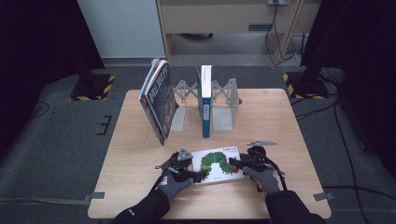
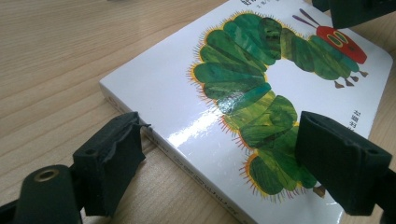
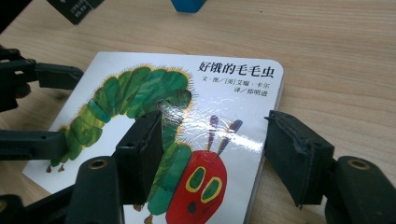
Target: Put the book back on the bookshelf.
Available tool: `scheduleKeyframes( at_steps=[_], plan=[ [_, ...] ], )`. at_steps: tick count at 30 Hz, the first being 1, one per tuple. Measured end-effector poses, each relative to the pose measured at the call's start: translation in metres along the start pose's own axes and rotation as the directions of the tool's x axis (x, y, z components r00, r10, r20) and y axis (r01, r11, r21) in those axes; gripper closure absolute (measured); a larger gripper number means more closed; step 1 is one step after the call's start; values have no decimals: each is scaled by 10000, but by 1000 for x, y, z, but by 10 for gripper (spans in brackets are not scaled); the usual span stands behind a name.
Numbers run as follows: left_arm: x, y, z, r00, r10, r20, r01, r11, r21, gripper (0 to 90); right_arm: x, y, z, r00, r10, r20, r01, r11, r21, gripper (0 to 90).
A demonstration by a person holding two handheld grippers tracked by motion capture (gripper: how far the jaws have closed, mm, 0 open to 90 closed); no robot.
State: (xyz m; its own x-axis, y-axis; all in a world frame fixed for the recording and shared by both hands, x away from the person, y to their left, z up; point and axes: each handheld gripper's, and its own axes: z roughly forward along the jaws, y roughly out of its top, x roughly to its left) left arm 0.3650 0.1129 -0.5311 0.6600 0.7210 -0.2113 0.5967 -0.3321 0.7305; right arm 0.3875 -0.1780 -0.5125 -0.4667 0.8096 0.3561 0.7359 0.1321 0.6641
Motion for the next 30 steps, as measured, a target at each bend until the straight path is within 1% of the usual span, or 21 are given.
scheduleKeyframes(
  at_steps=[1,3,8,10,16,17,18,19,20,21,22,23,25,26,28,29,30],
  plan=[
    [1,0,0,10000,-32,45,32,10000,2,140,0,0,-1,10000,-31,-48,31,10000,-78,372],
    [1,0,0,9999,-104,93,104,9999,-16,139,0,1,-5,9998,72,-178,-76,9997,-225,372],
    [2,0,0,9995,-203,229,205,9998,-84,129,1,5,-13,9989,-73,-472,43,9980,-634,371],
    [2,0,0,9992,-278,295,281,9996,-98,125,1,6,-17,9981,-32,-614,-15,9971,-760,372],
    [2,0,0,9990,-259,357,264,9995,-148,118,1,7,-16,9980,-75,-629,28,9972,-749,367],
    [2,0,0,9981,-262,550,271,9995,-163,128,1,8,-17,9960,-68,-885,-9,9962,-865,397],
    [1,0,1,9966,-273,775,285,9995,-145,142,2,9,-17,9882,229,-1516,-389,9939,-1029,393],
    [-2,0,2,9957,-259,892,270,9996,-104,151,6,10,-17,9833,293,-1795,-508,9919,-1163,395],
    [-6,-1,5,9967,-111,801,115,9999,-46,158,11,11,-16,9838,12,-1791,-227,9928,-1179,389],
    [-11,0,6,9984,221,526,-222,9998,12,158,16,11,-13,9860,-288,-1642,115,9944,-1052,375],
    [-14,0,7,9984,455,342,-459,9989,110,154,19,10,-9,9871,-481,-1530,348,9955,-879,364],
    [-16,0,7,9986,419,335,-424,9990,139,133,21,9,-7,9888,-516,-1399,424,9968,-678,355],
    [-15,0,7,9990,301,323,-305,9995,113,140,19,7,-4,9940,-663,-874,619,9967,-525,341],
    [-14,0,6,9990,314,325,-318,9994,115,144,16,7,-4,9961,-639,-613,611,9970,-469,333],
    [-12,0,6,9994,257,246,-258,9997,48,149,6,6,-6,9991,-427,-75,424,9984,-378,323],
    [-12,0,6,9994,243,227,-244,9997,34,149,0,5,-6,9993,-285,238,291,9992,-275,313],
    [-12,-1,6,9995,236,209,-237,9997,19,149,-4,5,-6,9986,-246,471,255,9995,-190,308]
  ],
)
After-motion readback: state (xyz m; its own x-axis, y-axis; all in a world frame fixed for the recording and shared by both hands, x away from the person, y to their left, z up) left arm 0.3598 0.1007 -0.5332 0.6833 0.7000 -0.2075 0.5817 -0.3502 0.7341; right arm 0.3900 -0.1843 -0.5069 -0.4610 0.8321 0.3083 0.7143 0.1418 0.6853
